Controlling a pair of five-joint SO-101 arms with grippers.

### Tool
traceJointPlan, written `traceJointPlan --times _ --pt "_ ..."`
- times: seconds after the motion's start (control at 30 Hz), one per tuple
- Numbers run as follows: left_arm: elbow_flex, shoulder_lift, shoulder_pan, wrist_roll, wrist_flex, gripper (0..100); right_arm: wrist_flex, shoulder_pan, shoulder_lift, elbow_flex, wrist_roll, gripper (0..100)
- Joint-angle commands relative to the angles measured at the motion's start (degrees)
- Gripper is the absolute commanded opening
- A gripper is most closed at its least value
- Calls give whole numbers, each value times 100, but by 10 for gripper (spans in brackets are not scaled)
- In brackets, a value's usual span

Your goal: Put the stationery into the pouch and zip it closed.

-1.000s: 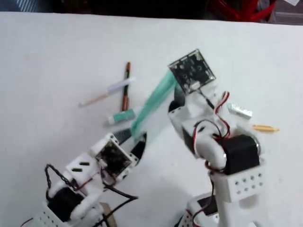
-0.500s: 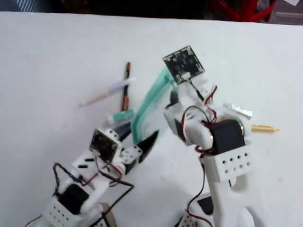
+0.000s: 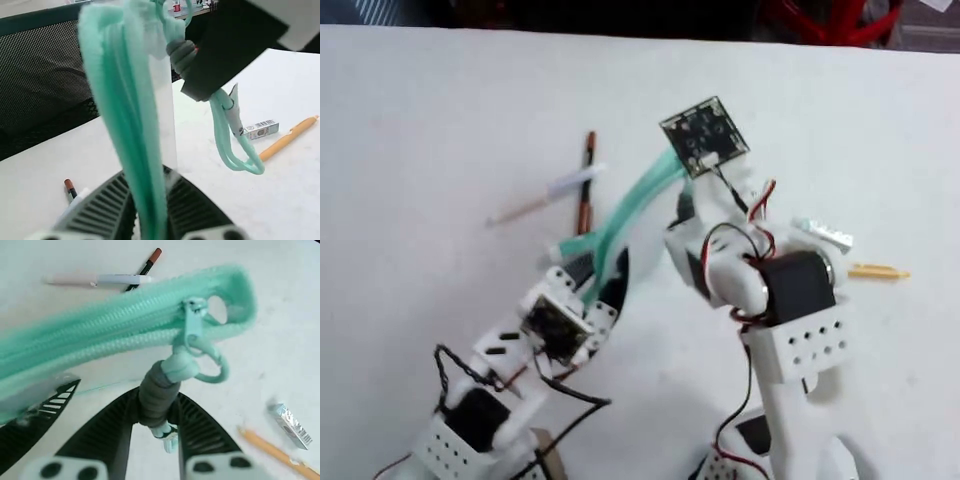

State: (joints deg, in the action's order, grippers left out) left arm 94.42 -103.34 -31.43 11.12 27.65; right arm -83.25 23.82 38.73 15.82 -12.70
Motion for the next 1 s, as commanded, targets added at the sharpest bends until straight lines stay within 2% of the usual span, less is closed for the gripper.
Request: traceJointPlan --times 0.0,0.2,0.47,0.63,0.8,0.97 --pt "-62 -40 13 114 -132 20 -84 549 57 -88 -422 18" --pt "-62 -40 13 132 -123 20 -769 1763 224 -396 -1204 18" --pt "-70 -40 13 141 -9 20 -1103 1991 813 -536 -1521 18" --pt "-202 -40 22 123 132 20 -1235 1376 857 -536 -1486 46" --pt "-756 -40 13 105 923 20 -1402 286 866 -791 -1477 262" --pt "-1099 -40 -40 -176 1389 21 -1499 -22 857 -1758 -1477 257"
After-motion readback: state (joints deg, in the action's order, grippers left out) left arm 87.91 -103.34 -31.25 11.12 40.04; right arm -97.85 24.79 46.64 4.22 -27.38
